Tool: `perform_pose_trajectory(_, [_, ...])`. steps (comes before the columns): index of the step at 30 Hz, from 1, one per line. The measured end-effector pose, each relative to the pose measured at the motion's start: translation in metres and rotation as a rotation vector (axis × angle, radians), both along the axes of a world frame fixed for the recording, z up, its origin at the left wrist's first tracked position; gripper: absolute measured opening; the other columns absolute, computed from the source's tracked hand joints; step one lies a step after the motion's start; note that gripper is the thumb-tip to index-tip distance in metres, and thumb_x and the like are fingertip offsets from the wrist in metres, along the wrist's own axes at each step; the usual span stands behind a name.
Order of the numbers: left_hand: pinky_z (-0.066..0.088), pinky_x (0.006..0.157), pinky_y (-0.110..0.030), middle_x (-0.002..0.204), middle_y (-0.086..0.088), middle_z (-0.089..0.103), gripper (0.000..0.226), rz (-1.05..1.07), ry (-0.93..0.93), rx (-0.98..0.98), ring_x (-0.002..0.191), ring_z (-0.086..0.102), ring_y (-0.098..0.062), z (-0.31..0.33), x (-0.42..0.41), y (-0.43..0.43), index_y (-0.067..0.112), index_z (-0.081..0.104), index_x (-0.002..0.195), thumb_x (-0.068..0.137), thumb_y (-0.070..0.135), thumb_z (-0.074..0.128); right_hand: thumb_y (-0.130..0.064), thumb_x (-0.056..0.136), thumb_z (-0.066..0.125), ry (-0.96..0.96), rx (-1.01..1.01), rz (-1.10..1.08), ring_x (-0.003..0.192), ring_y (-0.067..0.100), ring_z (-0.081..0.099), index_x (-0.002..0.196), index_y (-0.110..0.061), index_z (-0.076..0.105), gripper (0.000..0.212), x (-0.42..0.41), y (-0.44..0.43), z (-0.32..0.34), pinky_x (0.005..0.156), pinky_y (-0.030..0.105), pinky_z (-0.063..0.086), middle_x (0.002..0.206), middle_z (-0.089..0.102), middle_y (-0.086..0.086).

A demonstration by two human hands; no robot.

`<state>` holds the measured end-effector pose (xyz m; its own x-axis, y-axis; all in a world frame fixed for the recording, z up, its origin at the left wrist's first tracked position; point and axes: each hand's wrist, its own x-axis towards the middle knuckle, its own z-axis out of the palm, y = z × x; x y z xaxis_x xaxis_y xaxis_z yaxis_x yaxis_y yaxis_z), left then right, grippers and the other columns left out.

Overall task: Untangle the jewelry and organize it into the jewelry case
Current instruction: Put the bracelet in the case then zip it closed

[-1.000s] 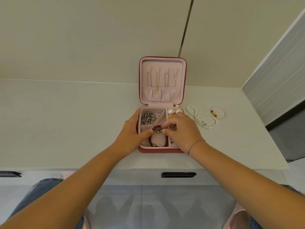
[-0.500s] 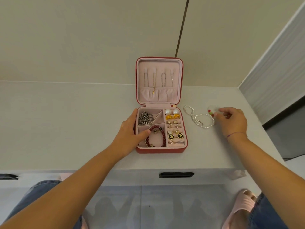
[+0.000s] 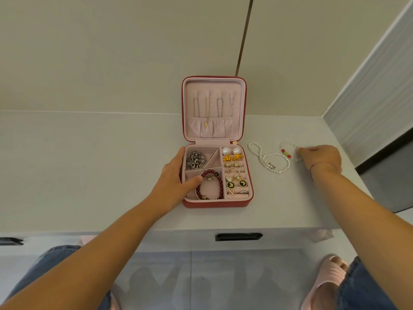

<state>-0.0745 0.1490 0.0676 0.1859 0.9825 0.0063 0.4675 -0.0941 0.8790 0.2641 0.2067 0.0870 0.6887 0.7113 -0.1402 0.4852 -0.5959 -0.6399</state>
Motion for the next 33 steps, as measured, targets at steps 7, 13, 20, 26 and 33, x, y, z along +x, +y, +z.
perform_pose_trajectory(7, [0.039,0.087,-0.014,0.121,0.018,0.056,0.057,-0.003,-0.004,-0.004,0.109,0.047,0.002,0.004,0.001,-0.002,0.039,0.036,0.136,0.088,0.027,0.065,-0.018,0.082,0.069,0.4,0.28,0.121,0.047,0.0,0.057,0.065,-0.015,0.065,0.018,-0.009,-0.019,0.021,0.06,0.019,0.041,0.073,0.067,0.001])
perform_pose_trajectory(13, [0.043,0.09,-0.022,0.117,0.022,0.057,0.053,-0.018,-0.025,-0.003,0.109,0.05,0.001,0.005,0.002,-0.002,0.04,0.038,0.132,0.088,0.027,0.066,-0.016,0.085,0.068,0.772,0.289,0.294,0.049,0.003,0.059,0.078,-0.01,0.066,0.009,-0.059,-0.038,0.06,0.051,0.014,0.043,0.062,0.067,-0.003])
perform_pose_trajectory(20, [0.048,0.088,-0.019,0.115,0.015,0.063,0.042,-0.051,-0.069,0.026,0.106,0.059,-0.002,0.007,0.001,-0.002,0.032,0.042,0.134,0.095,0.023,0.055,-0.013,0.087,0.064,0.918,0.047,0.597,0.048,0.004,0.059,0.078,-0.01,0.066,0.01,-0.129,-0.063,0.078,0.05,0.015,0.046,0.057,0.066,-0.002])
perform_pose_trajectory(26, [0.042,0.083,-0.008,0.113,0.018,0.063,0.033,-0.055,-0.1,0.049,0.104,0.058,0.003,0.009,0.002,-0.002,0.032,0.044,0.134,0.101,0.027,0.042,-0.01,0.087,0.064,0.915,-0.063,0.717,0.048,0.007,0.06,0.079,-0.006,0.065,0.009,-0.16,-0.074,0.069,0.044,0.015,0.047,0.059,0.064,0.002])
perform_pose_trajectory(33, [0.041,0.082,-0.007,0.109,0.016,0.064,0.028,-0.046,-0.138,0.054,0.102,0.058,0.004,0.012,0.003,-0.003,0.037,0.046,0.128,0.101,0.034,0.037,-0.011,0.086,0.066,0.755,-0.06,0.776,0.05,0.011,0.062,0.078,-0.006,0.064,0.009,-0.165,-0.07,0.058,0.044,0.015,0.045,0.063,0.063,0.005])
